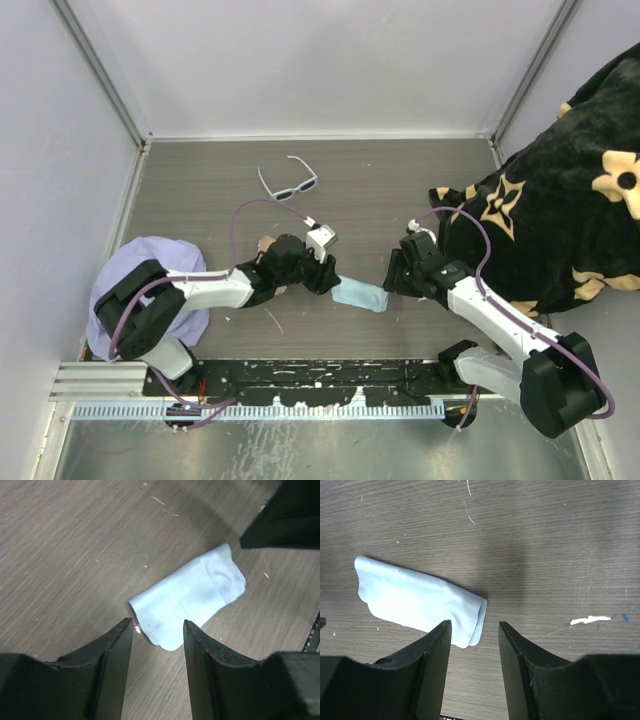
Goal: Organize the sunglasses
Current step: Fold the glasses cleaning cloth at the center of the board.
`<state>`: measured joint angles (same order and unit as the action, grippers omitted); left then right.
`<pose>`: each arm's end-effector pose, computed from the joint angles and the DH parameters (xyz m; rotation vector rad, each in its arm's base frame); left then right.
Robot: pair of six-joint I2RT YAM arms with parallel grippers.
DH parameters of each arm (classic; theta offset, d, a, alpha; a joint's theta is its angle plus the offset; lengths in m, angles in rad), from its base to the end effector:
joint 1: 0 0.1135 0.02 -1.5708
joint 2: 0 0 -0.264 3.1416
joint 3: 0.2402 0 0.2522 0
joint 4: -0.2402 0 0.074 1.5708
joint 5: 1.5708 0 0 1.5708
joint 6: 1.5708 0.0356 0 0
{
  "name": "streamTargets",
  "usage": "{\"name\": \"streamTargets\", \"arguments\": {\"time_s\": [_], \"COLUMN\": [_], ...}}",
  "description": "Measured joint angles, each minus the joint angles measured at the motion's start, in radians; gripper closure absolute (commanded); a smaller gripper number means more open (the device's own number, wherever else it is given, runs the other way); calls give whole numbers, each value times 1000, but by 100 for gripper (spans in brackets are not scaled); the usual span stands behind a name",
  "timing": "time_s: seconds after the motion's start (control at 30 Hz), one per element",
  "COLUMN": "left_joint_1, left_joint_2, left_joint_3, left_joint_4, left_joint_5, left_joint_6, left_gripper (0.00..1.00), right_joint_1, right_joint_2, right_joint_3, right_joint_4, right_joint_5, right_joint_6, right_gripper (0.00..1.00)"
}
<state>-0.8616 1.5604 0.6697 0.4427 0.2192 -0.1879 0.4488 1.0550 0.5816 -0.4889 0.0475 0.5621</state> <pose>0.1999 -0.2448 0.1777 0.8381 1.9498 -0.8687 0.1789 0.0843 0.1950 0.1644 2.5613 0.3369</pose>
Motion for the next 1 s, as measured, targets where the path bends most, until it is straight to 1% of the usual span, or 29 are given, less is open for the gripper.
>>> {"name": "streamTargets", "arguments": {"time_s": [0.17,0.3,0.47,0.63,0.73,1.0], "left_joint_1": [7,9,11,11,11,11], "left_joint_2": [40,80,142,155,155,155], "left_joint_3": [126,208,264,271,271,271], "left_joint_4": [-137,-185,-249,-306,-312,-334], "left_joint_5": [-79,-119,-143,-155,-156,-163], "left_joint_6": [-44,-79,-124,-169,-173,-186], "left_gripper": [50,50,49,50,50,50], "right_joint_1": [0,0,0,0,0,0], "right_joint_2": [12,17,43,87,96,131], "right_joint_3": [0,-1,-8,-10,-10,-17], "right_joint_4": [-10,-2,17,30,35,64], "right_joint_5": [1,0,0,-8,-12,-32], "right_joint_6": [34,61,85,90,89,87], "right_gripper": [51,52,56,62,65,68]}}
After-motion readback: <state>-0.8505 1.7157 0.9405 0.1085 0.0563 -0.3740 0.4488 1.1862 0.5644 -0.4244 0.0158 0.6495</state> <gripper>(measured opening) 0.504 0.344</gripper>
